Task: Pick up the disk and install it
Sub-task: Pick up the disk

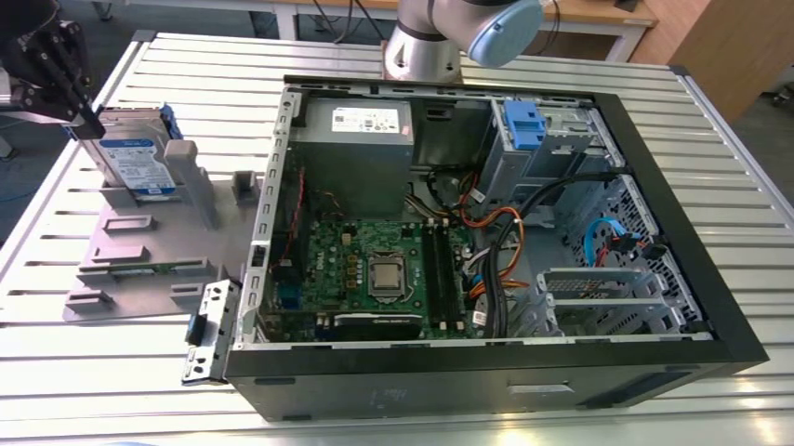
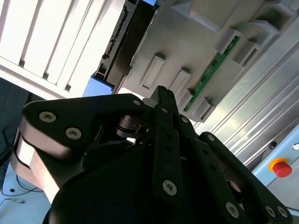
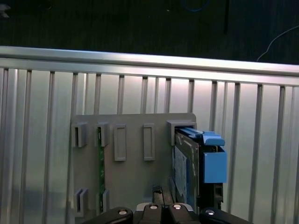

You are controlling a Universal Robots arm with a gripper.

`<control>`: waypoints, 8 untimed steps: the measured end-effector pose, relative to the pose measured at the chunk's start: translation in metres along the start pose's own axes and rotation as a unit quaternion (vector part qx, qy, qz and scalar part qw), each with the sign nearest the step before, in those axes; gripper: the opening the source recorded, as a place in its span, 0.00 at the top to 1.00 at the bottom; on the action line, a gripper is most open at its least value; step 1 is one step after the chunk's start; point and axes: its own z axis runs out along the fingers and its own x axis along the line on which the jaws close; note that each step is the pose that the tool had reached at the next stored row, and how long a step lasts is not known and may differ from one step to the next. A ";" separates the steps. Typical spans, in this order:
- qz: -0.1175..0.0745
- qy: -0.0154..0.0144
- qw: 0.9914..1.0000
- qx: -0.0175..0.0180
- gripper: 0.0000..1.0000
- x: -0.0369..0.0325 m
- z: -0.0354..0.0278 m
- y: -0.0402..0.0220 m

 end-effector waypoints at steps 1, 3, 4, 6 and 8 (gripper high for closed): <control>-0.002 0.000 1.000 0.000 0.89 0.0000 0.0000 0.0000; -0.005 0.000 1.000 0.000 0.89 0.0000 0.0000 0.0000; -0.006 0.000 1.000 0.000 0.89 0.0000 0.0000 0.0000; -0.009 0.000 1.000 0.000 0.89 0.0000 0.0000 0.0000; -0.012 0.000 1.000 0.000 0.89 0.0000 0.0000 0.0000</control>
